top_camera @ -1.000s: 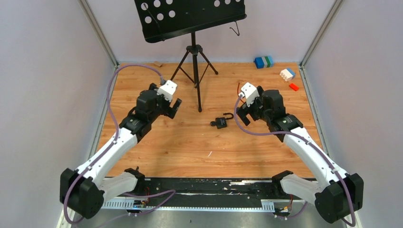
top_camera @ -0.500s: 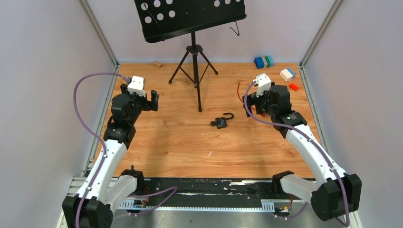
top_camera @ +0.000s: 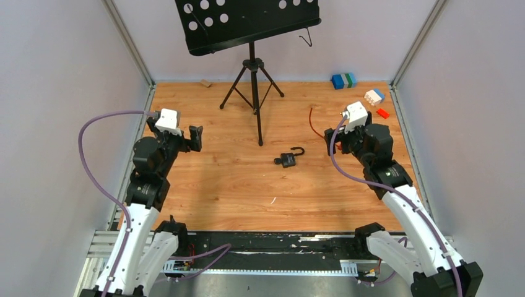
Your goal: Unlock with the key
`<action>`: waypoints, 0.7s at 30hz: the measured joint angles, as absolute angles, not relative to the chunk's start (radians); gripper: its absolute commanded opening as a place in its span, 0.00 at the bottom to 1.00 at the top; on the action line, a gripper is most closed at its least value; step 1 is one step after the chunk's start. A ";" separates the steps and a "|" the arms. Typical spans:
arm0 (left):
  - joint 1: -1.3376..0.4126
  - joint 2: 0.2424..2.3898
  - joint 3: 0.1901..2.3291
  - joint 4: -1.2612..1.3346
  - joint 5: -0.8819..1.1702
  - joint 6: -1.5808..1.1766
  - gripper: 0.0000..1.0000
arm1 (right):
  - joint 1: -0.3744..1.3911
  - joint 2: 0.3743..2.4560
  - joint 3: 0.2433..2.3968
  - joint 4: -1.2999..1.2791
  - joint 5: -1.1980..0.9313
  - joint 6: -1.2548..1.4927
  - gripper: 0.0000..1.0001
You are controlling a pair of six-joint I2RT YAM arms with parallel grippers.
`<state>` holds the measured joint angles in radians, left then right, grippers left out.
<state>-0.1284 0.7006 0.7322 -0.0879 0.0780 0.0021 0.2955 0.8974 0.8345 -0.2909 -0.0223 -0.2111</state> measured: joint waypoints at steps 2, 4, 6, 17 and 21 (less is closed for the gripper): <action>-0.128 0.678 0.709 -0.086 0.075 0.009 1.00 | 0.295 0.860 0.804 -0.278 -0.023 -0.219 1.00; -0.128 0.675 0.705 -0.087 0.058 0.024 1.00 | 0.295 0.833 0.782 -0.263 -0.023 -0.232 1.00; -0.128 0.677 0.702 -0.087 0.044 0.032 1.00 | 0.295 0.807 0.762 -0.245 -0.020 -0.250 1.00; -0.128 0.701 0.682 -0.105 0.048 0.056 1.00 | 0.296 0.796 0.733 -0.203 0.019 -0.302 1.00; -0.128 0.706 0.682 -0.116 0.047 0.059 1.00 | 0.296 0.799 0.730 -0.200 0.023 -0.311 1.00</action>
